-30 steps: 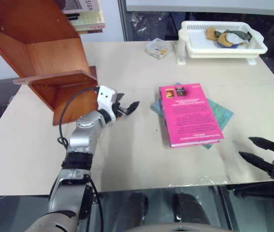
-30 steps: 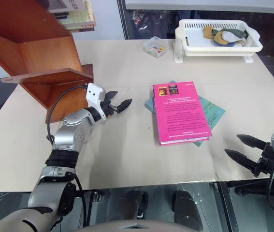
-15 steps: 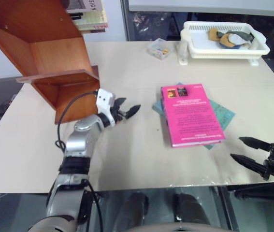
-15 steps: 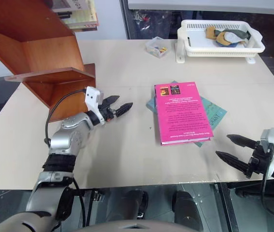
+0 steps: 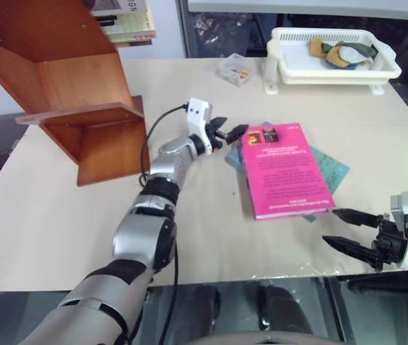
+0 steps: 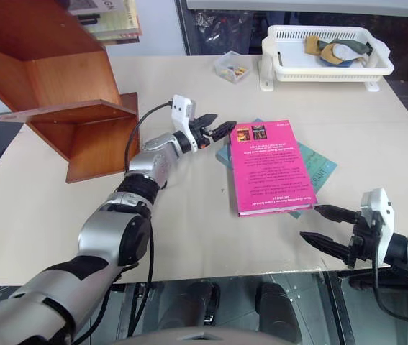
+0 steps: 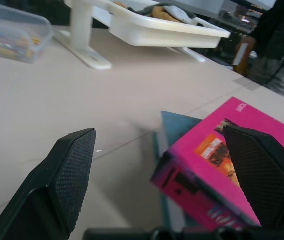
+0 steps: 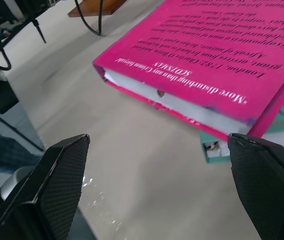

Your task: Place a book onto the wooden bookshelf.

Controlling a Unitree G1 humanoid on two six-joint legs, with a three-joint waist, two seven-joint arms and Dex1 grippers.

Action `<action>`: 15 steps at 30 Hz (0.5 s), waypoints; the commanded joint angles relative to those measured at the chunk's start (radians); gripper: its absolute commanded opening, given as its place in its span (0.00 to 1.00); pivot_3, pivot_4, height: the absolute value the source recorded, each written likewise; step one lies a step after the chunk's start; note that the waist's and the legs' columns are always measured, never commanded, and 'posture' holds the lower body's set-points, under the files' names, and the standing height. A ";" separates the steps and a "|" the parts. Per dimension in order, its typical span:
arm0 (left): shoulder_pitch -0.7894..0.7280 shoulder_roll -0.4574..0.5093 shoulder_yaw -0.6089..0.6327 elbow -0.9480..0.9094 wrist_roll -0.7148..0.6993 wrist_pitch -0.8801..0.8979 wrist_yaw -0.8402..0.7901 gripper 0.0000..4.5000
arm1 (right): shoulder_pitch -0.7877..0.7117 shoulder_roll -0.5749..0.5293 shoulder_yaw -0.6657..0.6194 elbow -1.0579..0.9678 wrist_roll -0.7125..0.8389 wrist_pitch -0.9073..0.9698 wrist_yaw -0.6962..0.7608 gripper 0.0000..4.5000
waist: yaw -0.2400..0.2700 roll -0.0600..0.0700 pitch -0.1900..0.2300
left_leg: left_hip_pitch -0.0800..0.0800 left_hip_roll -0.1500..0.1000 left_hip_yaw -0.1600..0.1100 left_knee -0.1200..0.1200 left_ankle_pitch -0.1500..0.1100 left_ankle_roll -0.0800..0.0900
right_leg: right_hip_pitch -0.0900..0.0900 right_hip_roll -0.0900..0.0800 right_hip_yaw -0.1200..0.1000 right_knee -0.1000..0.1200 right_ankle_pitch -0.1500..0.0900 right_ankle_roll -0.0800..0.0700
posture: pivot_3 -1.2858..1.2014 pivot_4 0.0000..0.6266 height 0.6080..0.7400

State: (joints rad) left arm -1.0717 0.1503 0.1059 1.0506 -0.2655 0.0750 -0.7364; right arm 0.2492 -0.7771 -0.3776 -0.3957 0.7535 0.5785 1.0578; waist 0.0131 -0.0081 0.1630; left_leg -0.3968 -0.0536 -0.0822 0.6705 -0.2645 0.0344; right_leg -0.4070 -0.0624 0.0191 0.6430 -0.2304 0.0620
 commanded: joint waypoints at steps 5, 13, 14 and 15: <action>-0.106 -0.054 0.079 0.102 -0.038 0.007 -0.030 0.99 | -0.012 0.024 0.017 -0.038 -0.012 -0.026 -0.046 1.00 | 0.001 -0.001 0.000 | 0.000 -0.001 0.000 0.000 0.000 0.000 | 0.000 0.000 0.000 0.000 0.000 0.000 | 0.52 0.24 1.00; -0.087 -0.060 0.046 0.101 -0.011 0.036 -0.201 0.99 | -0.046 0.047 0.035 -0.002 -0.042 -0.046 -0.073 1.00 | -0.001 -0.001 0.000 | 0.000 -0.001 0.000 0.000 0.000 0.000 | 0.000 0.000 0.000 0.001 0.000 0.000 | 0.52 0.24 1.00; -0.086 -0.057 0.049 0.099 -0.014 0.044 -0.216 0.99 | -0.045 0.046 0.033 0.000 -0.042 -0.046 -0.071 1.00 | -0.001 -0.001 0.000 | 0.000 -0.001 0.000 0.000 0.000 0.000 | 0.000 0.000 0.000 0.001 0.000 0.000 | 0.52 0.24 1.00; -0.085 -0.053 0.052 0.097 -0.016 0.049 -0.229 0.99 | -0.045 0.046 0.032 0.004 -0.044 -0.047 -0.070 1.00 | -0.001 -0.001 0.000 | 0.000 -0.001 0.000 0.000 0.000 0.000 | 0.000 0.000 0.000 0.001 0.000 0.000 | 0.52 0.24 1.00</action>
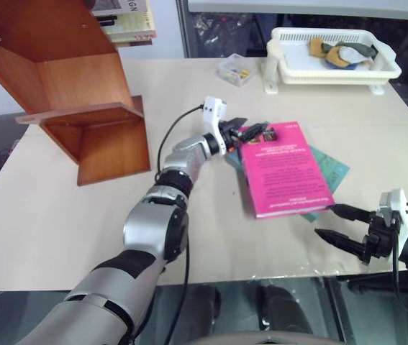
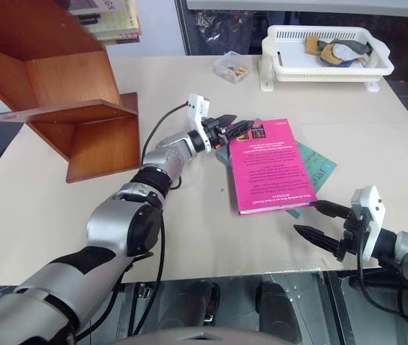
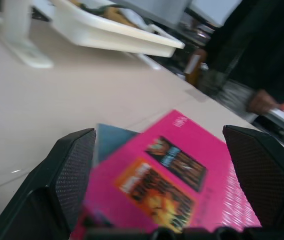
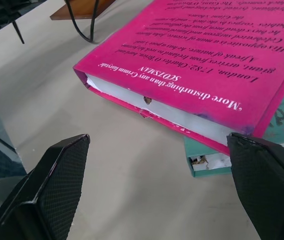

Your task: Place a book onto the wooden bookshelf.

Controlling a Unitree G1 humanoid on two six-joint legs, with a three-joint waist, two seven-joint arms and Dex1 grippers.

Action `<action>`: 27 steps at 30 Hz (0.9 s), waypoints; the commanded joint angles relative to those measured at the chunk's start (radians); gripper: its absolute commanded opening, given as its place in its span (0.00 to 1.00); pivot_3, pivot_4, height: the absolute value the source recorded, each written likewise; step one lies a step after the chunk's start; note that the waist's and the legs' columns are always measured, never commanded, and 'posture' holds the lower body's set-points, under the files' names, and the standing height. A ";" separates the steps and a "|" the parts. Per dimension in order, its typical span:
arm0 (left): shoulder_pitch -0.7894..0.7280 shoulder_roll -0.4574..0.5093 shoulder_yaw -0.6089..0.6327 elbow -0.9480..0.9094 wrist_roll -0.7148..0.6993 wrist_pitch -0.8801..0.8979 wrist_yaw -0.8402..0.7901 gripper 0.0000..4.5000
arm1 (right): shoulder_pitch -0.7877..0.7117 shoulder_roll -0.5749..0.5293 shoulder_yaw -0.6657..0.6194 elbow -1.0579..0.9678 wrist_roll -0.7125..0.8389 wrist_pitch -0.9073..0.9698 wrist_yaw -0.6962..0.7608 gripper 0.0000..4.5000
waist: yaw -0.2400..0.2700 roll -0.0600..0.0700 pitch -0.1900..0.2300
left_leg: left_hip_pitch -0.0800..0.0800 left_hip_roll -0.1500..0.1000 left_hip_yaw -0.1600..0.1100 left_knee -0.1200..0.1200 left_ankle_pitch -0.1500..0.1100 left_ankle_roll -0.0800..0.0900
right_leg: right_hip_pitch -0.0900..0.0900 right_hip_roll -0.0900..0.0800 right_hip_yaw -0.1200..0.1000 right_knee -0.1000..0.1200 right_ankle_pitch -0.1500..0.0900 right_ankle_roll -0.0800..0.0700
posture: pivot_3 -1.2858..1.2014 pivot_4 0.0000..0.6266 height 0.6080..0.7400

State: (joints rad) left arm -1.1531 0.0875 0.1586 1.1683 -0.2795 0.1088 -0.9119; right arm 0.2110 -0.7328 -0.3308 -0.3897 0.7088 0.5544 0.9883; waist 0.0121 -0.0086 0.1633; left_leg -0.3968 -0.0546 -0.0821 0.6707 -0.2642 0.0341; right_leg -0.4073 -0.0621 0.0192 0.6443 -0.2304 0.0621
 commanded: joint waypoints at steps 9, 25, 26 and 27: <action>0.027 0.068 0.021 -0.044 -0.010 0.058 -0.093 0.99 | -0.001 0.002 -0.029 0.017 -0.001 -0.040 -0.005 1.00 | -0.002 0.000 0.000 | 0.000 0.000 0.000 0.000 0.000 0.000 | 0.000 0.000 0.000 0.001 0.000 0.000 | 0.52 0.24 1.00; -0.002 0.034 0.011 0.015 0.061 -0.038 0.019 0.99 | 0.003 0.011 -0.019 0.013 -0.001 -0.049 -0.023 1.00 | -0.002 0.000 0.000 | 0.000 -0.001 0.000 0.002 0.000 0.000 | 0.000 0.000 0.000 0.002 0.000 0.000 | 0.52 0.24 1.00; -0.002 0.036 0.005 0.021 0.071 -0.041 0.019 0.99 | 0.005 0.012 -0.020 0.011 -0.001 -0.048 -0.024 1.00 | -0.003 0.000 0.000 | 0.000 -0.001 0.000 0.002 0.000 0.000 | 0.000 0.000 0.000 0.003 0.000 0.000 | 0.52 0.24 1.00; -0.003 0.037 0.001 0.026 0.078 -0.043 0.020 0.99 | 0.006 0.012 -0.020 0.010 0.000 -0.048 -0.024 1.00 | -0.003 0.000 0.000 | 0.000 -0.001 0.000 0.001 0.000 0.000 | 0.000 0.000 0.000 0.003 0.000 0.000 | 0.52 0.24 1.00</action>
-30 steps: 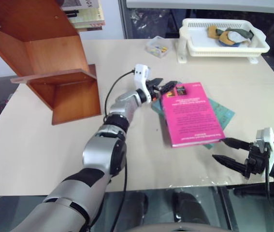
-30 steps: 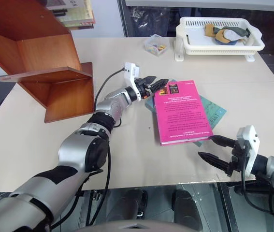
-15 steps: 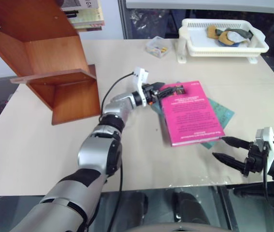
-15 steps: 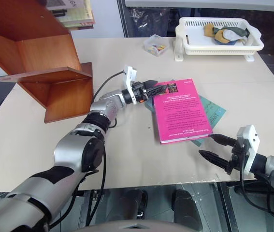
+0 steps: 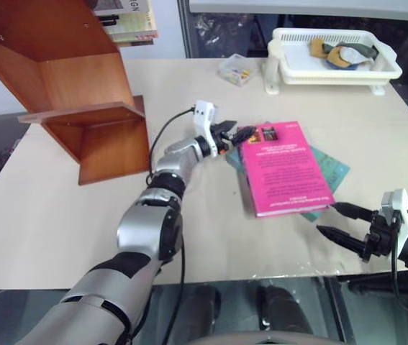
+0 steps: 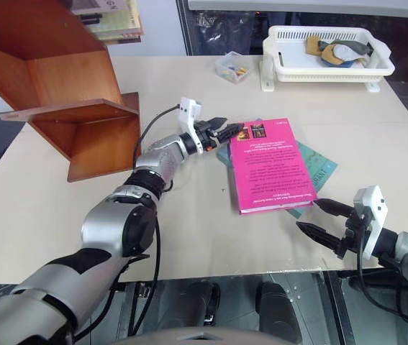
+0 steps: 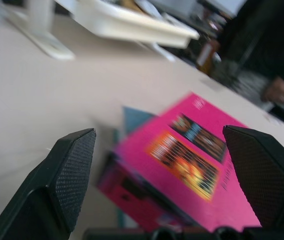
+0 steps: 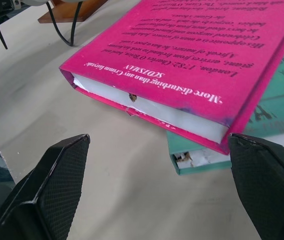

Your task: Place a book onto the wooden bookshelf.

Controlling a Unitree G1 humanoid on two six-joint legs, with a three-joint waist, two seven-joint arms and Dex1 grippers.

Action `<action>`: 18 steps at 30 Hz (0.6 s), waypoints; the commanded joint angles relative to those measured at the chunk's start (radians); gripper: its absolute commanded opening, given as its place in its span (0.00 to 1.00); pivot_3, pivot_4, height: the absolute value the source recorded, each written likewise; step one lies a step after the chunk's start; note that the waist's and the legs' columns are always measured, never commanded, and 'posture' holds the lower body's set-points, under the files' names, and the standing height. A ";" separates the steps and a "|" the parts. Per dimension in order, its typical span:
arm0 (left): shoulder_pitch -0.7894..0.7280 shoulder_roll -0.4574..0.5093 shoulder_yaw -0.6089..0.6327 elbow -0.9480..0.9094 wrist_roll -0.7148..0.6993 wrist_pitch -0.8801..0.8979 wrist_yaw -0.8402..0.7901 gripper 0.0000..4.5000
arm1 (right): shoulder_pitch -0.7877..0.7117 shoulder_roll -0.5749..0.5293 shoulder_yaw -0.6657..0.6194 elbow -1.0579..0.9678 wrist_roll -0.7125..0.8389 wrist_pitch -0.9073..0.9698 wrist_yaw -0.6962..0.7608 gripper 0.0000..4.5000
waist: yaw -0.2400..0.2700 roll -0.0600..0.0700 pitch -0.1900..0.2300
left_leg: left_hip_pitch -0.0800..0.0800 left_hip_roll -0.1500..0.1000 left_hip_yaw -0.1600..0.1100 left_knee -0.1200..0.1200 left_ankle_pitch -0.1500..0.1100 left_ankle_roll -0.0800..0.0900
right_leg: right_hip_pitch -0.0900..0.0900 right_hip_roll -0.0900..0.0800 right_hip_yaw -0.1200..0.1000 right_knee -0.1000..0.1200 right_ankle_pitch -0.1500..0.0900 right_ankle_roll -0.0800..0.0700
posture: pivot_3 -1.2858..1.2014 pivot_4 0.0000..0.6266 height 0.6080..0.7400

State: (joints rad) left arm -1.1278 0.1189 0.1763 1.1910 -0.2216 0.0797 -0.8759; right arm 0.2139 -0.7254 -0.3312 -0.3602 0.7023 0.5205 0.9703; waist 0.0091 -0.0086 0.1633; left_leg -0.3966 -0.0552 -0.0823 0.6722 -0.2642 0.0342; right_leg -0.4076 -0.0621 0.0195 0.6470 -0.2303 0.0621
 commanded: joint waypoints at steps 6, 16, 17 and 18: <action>-0.018 0.020 -0.014 0.002 0.030 -0.018 -0.023 0.99 | 0.004 0.008 -0.023 -0.023 0.006 -0.017 -0.015 1.00 | 0.001 0.000 0.000 | 0.000 0.000 0.000 0.001 0.000 0.001 | 0.000 0.000 0.000 0.001 0.000 0.000 | 0.52 0.24 1.00; 0.023 0.058 0.006 -0.050 -0.004 0.022 -0.098 0.99 | -0.037 0.008 -0.017 0.016 -0.007 -0.030 -0.023 1.00 | -0.001 0.000 0.000 | 0.000 0.000 0.001 0.002 0.000 0.001 | -0.001 0.000 0.001 0.003 0.000 0.000 | 0.52 0.24 1.00; 0.024 0.058 0.006 -0.051 -0.005 0.022 -0.098 0.99 | -0.040 0.008 -0.015 0.020 -0.008 -0.031 -0.021 1.00 | -0.001 0.000 0.000 | 0.000 0.000 0.001 0.002 0.000 0.001 | -0.001 0.000 0.001 0.004 0.000 0.000 | 0.52 0.24 1.00; 0.025 0.059 0.005 -0.049 -0.001 0.019 -0.096 0.99 | -0.043 0.008 -0.014 0.022 -0.008 -0.031 -0.020 1.00 | 0.000 0.000 0.000 | 0.000 0.000 0.001 0.002 0.000 0.001 | -0.001 0.000 0.001 0.005 0.000 0.000 | 0.52 0.24 1.00</action>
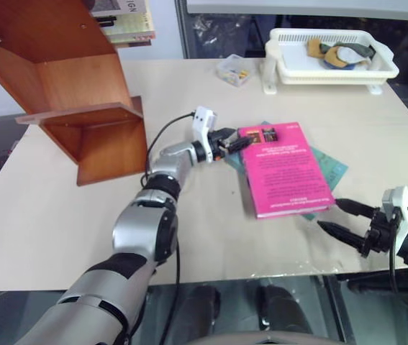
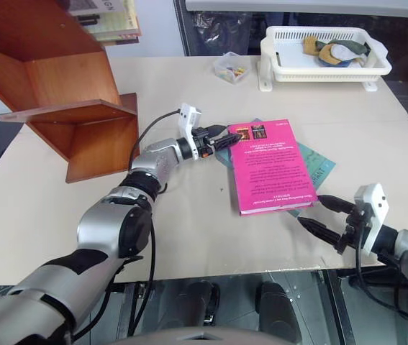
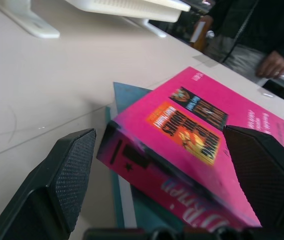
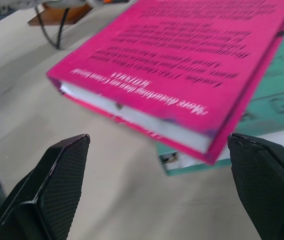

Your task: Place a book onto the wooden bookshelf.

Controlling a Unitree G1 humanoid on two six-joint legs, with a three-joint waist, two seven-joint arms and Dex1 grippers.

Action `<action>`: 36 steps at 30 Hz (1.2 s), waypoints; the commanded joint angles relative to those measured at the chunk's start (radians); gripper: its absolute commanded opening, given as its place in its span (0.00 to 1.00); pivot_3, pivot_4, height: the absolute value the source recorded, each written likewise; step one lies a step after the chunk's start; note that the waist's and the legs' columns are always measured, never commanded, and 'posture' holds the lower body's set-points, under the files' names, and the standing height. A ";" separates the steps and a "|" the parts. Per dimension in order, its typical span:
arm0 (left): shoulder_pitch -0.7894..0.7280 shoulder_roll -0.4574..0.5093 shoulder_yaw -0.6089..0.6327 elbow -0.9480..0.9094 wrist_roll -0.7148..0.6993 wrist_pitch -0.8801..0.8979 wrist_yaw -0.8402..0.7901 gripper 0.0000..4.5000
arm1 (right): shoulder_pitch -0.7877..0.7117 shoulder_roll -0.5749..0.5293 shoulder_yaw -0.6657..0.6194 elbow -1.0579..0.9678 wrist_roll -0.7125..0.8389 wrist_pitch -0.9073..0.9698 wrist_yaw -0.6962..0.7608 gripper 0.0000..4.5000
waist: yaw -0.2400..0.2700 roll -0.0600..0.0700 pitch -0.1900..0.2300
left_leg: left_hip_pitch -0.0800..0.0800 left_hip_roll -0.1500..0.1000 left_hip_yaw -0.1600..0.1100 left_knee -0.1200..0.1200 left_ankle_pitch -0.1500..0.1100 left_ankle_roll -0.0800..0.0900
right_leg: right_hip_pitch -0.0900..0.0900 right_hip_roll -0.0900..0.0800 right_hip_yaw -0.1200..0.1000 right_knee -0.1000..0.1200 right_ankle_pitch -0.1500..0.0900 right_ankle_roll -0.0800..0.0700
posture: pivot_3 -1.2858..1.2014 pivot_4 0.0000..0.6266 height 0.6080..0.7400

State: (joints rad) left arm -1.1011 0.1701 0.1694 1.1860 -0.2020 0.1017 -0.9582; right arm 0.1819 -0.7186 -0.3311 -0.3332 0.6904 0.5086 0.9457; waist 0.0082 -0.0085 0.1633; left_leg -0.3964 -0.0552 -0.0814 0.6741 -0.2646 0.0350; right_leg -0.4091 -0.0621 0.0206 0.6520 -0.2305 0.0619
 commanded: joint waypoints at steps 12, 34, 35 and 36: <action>-0.040 -0.030 -0.012 0.005 0.022 -0.072 0.014 0.99 | 0.010 0.006 -0.017 -0.028 0.008 -0.014 0.000 1.00 | 0.004 0.000 0.000 | 0.000 0.000 0.000 0.007 -0.002 0.003 | 0.000 0.000 0.000 0.006 0.000 0.000 | 0.52 0.24 1.00; -0.032 -0.001 -0.016 0.016 0.037 -0.116 -0.128 0.99 | -0.014 0.018 0.006 -0.013 -0.022 -0.023 -0.031 1.00 | 0.002 0.000 0.000 | 0.000 0.000 0.000 0.009 -0.002 0.003 | 0.000 0.000 0.001 0.008 0.000 0.000 | 0.52 0.24 1.00; -0.028 0.001 -0.017 0.011 0.037 -0.117 -0.135 0.99 | -0.017 0.019 0.007 -0.011 -0.028 -0.026 -0.035 1.00 | 0.002 0.000 0.000 | 0.000 0.000 0.000 0.009 -0.002 0.003 | 0.000 0.000 0.001 0.008 0.000 0.000 | 0.52 0.24 1.00; -0.022 0.004 -0.020 0.005 0.040 -0.119 -0.142 0.99 | -0.021 0.021 0.008 -0.007 -0.033 -0.028 -0.041 1.00 | 0.002 0.000 0.000 | 0.000 0.000 0.000 0.009 -0.002 0.003 | 0.000 0.000 0.001 0.008 0.000 0.000 | 0.52 0.24 1.00</action>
State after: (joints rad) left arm -1.1250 0.1644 0.1548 1.2264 -0.1599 -0.0034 -1.0801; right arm 0.1695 -0.7002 -0.3157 -0.3328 0.6623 0.4986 0.9095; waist 0.0107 -0.0087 0.1634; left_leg -0.3968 -0.0554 -0.0810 0.6829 -0.2665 0.0381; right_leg -0.4092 -0.0618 0.0213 0.6604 -0.2305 0.0621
